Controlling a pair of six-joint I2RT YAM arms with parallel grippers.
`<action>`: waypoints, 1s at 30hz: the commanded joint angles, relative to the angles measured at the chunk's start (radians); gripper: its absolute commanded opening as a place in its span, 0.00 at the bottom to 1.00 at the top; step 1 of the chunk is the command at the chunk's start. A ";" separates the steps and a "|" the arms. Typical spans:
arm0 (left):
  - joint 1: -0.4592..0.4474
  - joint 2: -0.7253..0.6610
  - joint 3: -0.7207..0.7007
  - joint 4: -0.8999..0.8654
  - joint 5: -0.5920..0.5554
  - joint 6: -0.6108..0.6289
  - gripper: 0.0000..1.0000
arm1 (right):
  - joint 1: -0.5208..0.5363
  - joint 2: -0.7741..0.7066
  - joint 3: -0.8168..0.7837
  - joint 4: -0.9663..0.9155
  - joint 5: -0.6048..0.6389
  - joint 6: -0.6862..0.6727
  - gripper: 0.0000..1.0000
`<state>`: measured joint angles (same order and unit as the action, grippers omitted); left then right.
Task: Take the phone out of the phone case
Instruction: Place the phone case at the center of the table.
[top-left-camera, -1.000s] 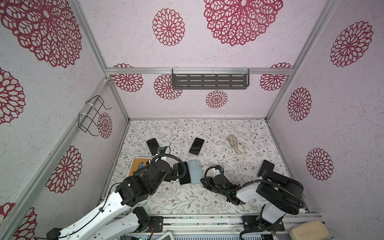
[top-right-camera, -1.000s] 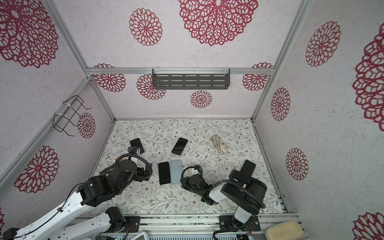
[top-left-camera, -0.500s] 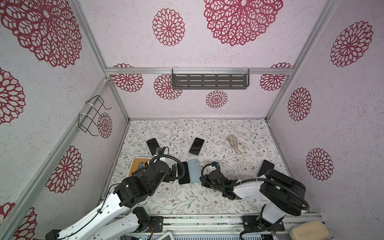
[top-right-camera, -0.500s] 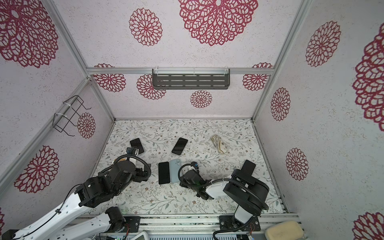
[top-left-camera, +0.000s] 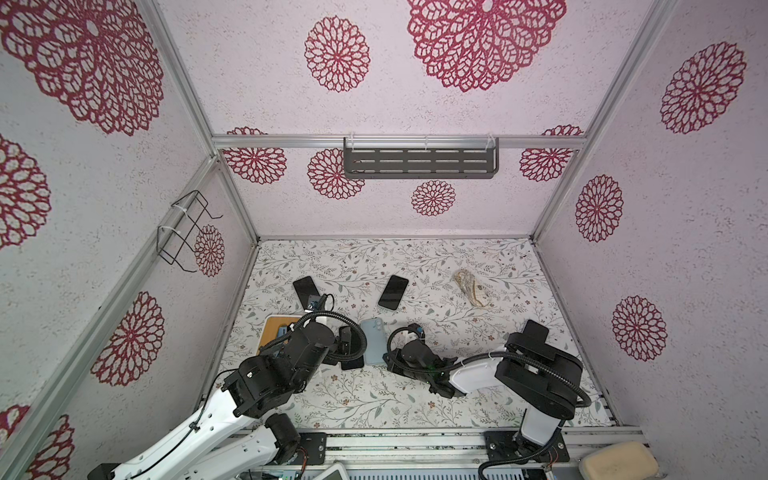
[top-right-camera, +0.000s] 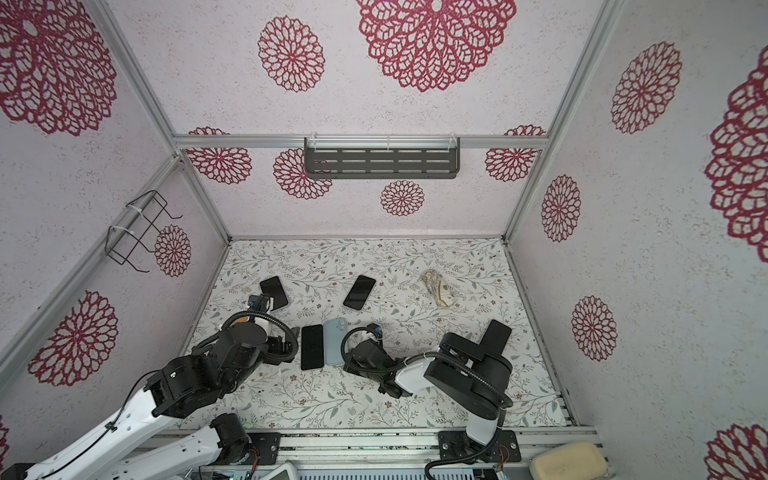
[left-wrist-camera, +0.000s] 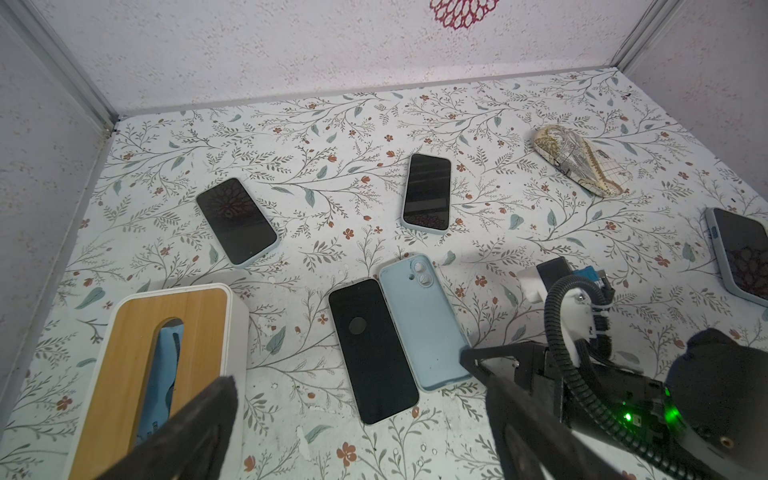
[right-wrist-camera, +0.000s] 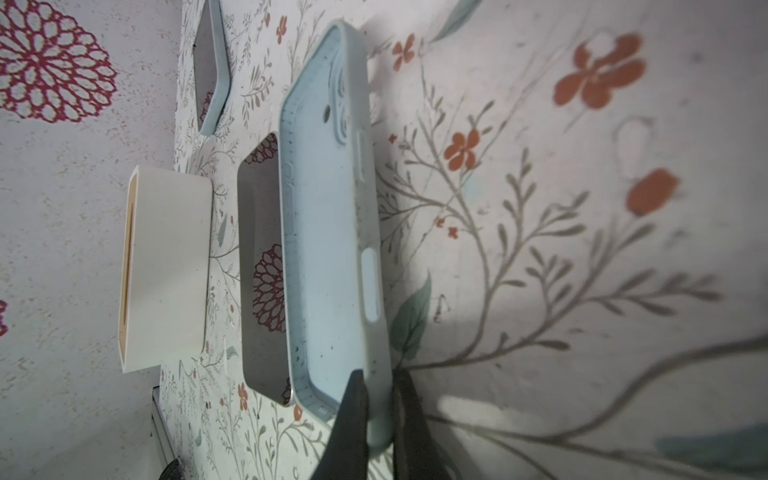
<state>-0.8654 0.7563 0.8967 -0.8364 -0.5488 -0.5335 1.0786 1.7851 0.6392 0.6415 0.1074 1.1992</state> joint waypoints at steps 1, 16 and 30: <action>0.011 -0.017 -0.003 -0.005 -0.011 -0.009 0.97 | 0.022 0.036 0.012 0.010 -0.006 0.057 0.00; 0.010 -0.038 -0.007 -0.010 -0.008 -0.015 0.97 | 0.078 0.053 0.056 0.012 0.029 0.135 0.11; 0.022 0.017 0.002 -0.024 -0.015 -0.063 0.97 | 0.079 -0.130 -0.003 -0.131 0.072 0.032 0.99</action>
<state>-0.8639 0.7498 0.8959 -0.8391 -0.5518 -0.5652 1.1515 1.7103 0.6605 0.6147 0.1421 1.2861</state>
